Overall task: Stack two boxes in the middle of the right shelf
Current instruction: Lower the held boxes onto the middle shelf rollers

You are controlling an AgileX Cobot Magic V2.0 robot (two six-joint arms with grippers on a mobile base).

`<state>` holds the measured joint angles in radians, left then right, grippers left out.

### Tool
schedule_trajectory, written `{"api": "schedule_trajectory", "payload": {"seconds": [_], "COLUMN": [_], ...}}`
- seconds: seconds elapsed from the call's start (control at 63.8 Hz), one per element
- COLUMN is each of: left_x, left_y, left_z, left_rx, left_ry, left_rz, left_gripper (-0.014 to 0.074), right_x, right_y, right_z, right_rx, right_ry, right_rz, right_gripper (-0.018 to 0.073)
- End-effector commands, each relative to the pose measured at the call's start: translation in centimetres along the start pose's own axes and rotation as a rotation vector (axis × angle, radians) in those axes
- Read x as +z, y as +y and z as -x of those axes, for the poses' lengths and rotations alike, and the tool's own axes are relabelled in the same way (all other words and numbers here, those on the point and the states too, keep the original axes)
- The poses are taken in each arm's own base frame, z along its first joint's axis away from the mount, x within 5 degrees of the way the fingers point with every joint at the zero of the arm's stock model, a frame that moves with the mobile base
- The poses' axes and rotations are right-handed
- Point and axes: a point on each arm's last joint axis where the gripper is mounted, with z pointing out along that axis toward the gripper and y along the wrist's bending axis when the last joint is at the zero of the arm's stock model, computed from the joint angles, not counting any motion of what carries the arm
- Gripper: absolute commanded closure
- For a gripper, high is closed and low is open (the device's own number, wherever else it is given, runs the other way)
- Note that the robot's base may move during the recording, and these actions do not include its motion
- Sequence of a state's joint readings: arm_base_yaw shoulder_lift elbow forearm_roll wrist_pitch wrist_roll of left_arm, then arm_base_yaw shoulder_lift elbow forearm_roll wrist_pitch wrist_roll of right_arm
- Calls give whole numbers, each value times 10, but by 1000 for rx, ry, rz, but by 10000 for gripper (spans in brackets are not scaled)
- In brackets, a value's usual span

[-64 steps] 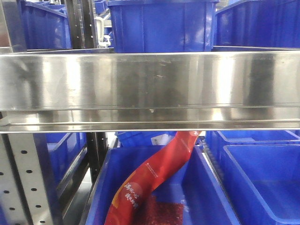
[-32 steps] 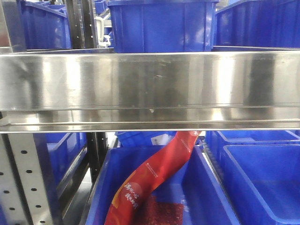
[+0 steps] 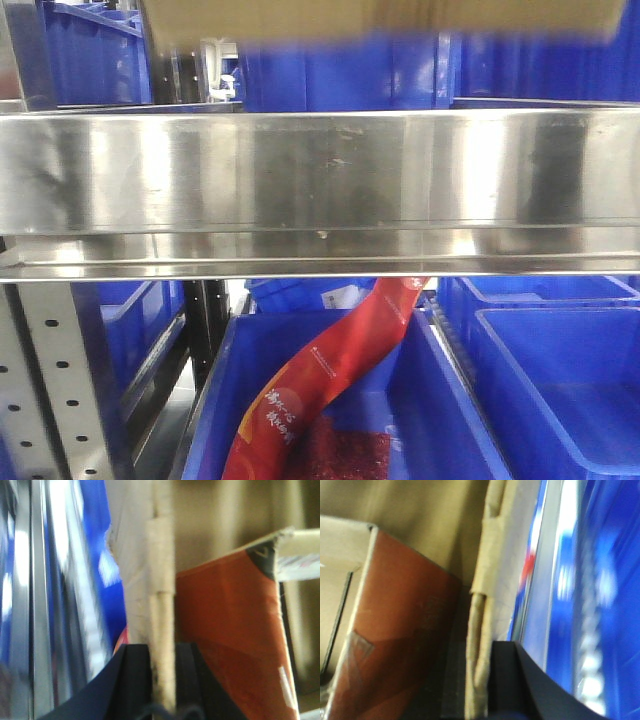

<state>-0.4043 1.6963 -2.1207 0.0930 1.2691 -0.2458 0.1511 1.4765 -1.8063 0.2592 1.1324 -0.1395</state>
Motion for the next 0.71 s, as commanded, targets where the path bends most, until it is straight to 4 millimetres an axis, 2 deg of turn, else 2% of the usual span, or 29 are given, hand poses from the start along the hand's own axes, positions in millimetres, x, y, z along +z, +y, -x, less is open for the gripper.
{"api": "schedule_trajectory", "payload": {"seconds": [0.0, 0.141, 0.235, 0.298, 0.407, 0.517, 0.595, 0.689], "left_x": [18, 34, 35, 35, 35, 31, 21, 5], "left_y": [1, 3, 3, 3, 2, 2, 3, 4], "left_z": [-5, -14, -14, -14, -14, -14, -13, -12], "left_rx": [10, 20, 20, 20, 15, 14, 12, 8], "left_ry": [15, 71, 74, 74, 77, 69, 50, 18], "left_rz": [18, 40, 40, 40, 29, 27, 23, 12], "left_gripper": [708, 705, 653, 542, 278, -27, 26, 115], "right_x": [17, 39, 43, 42, 40, 34, 22, 5], "right_y": [-3, -8, -9, -9, -9, -7, -4, 0], "right_z": [3, 0, -1, 0, 0, 2, 4, 5], "right_rx": [10, 22, 23, 23, 21, 16, 16, 5], "right_ry": [5, 69, 78, 72, 72, 58, 25, -16], "right_rz": [20, 24, 23, 23, 23, 24, 22, 20], "right_gripper": [712, 692, 568, 432, 172, 44, 43, 94]}}
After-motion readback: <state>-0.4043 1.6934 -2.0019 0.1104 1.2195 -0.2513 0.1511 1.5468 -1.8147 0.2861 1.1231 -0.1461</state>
